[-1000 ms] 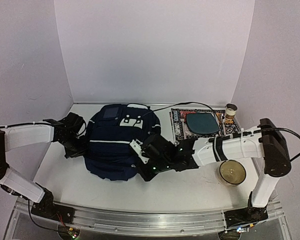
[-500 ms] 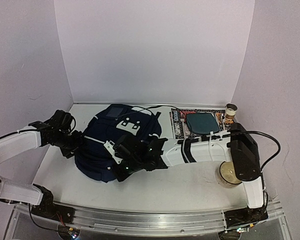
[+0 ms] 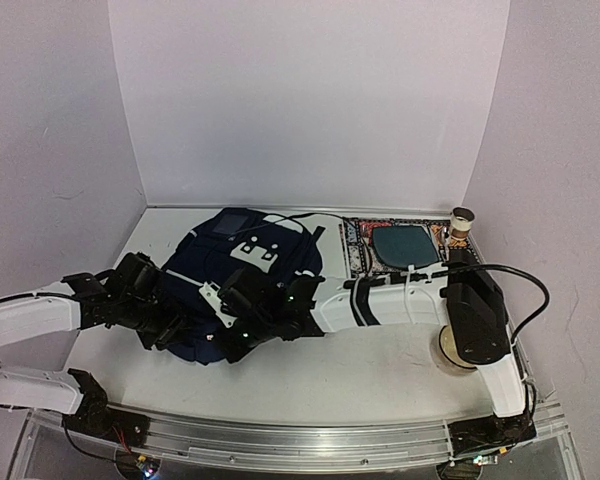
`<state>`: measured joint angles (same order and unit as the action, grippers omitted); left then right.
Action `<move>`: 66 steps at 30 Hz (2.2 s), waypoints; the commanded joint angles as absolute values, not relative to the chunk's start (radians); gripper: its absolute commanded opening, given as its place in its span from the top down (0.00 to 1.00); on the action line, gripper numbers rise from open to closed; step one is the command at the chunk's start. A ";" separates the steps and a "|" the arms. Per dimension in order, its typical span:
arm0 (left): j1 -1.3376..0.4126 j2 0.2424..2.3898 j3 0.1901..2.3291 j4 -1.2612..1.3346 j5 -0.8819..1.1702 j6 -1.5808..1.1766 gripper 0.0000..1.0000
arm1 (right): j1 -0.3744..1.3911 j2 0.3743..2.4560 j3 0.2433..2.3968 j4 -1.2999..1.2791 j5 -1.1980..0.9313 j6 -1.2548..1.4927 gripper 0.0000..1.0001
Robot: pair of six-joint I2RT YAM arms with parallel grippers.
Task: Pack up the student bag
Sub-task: Hold the largest pocket of the student bag, then zip the student bag into the largest pocket of the bag, then move the student bag to the center of the board.
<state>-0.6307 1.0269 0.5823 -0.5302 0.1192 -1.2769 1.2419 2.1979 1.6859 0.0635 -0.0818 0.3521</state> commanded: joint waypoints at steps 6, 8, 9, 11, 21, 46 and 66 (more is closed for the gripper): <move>-0.650 1.041 0.608 -0.482 0.055 -1.293 1.00 | 1.213 2.094 1.614 0.058 -0.030 0.301 1.00; -0.650 1.027 0.628 -0.529 0.029 -1.273 1.00 | 1.186 2.035 1.544 0.051 -0.005 0.291 1.00; -0.650 1.024 0.647 -0.561 0.014 -1.263 1.00 | 1.173 2.012 1.505 0.049 -0.001 0.284 1.00; -0.650 1.016 0.681 -0.612 -0.010 -1.240 1.00 | 1.134 1.955 1.431 0.047 0.026 0.269 1.00; -0.649 0.939 0.793 -0.790 -0.061 -1.194 1.00 | 0.881 1.835 1.173 0.039 0.099 0.212 1.00; -0.732 0.999 0.622 -0.407 0.214 -1.194 0.93 | 0.822 1.719 1.221 0.108 0.089 0.262 0.39; -0.624 1.388 1.085 -0.424 0.065 -0.733 0.22 | 0.342 1.320 1.111 0.156 0.258 0.224 0.02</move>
